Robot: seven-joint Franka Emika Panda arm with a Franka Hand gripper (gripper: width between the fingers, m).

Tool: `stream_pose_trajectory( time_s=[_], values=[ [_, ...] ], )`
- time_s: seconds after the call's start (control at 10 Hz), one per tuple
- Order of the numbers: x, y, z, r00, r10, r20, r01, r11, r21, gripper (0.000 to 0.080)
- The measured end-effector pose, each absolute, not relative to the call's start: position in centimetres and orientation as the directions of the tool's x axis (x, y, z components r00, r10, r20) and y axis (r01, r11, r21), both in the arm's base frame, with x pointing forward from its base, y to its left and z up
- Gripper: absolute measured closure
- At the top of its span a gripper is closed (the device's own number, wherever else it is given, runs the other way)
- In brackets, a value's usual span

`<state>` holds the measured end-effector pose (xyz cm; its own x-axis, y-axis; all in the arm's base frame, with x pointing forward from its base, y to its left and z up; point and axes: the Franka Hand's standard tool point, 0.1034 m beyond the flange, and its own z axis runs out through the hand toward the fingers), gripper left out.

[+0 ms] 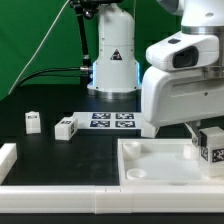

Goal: Assemble one leg

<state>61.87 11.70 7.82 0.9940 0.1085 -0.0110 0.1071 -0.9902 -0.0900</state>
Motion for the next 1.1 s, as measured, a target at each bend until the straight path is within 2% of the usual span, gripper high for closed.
stream_pose_trajectory(
  time_s=[0.2,0.3,0.5,0.6,0.9,1.0,1.1],
  values=[
    [61.87,11.79,7.75,0.985,-0.172,-0.031,-0.174,-0.981,-0.081,0.051],
    [61.88,11.8,7.76,0.939,-0.34,-0.046,-0.343,-0.936,-0.079,0.051],
    [61.85,11.87,7.7,0.842,-0.535,-0.062,-0.539,-0.84,-0.066,0.0509],
    [61.85,11.91,7.68,0.741,-0.667,-0.071,-0.671,-0.739,-0.055,0.0509],
    [61.87,11.93,7.68,0.564,-0.822,-0.084,-0.826,-0.563,-0.038,0.0509],
    [61.85,12.05,7.67,0.538,-0.839,-0.086,-0.843,-0.537,-0.036,0.0419],
    [61.85,12.04,7.67,0.606,-0.791,-0.082,-0.796,-0.604,-0.043,0.0285]
  ],
)
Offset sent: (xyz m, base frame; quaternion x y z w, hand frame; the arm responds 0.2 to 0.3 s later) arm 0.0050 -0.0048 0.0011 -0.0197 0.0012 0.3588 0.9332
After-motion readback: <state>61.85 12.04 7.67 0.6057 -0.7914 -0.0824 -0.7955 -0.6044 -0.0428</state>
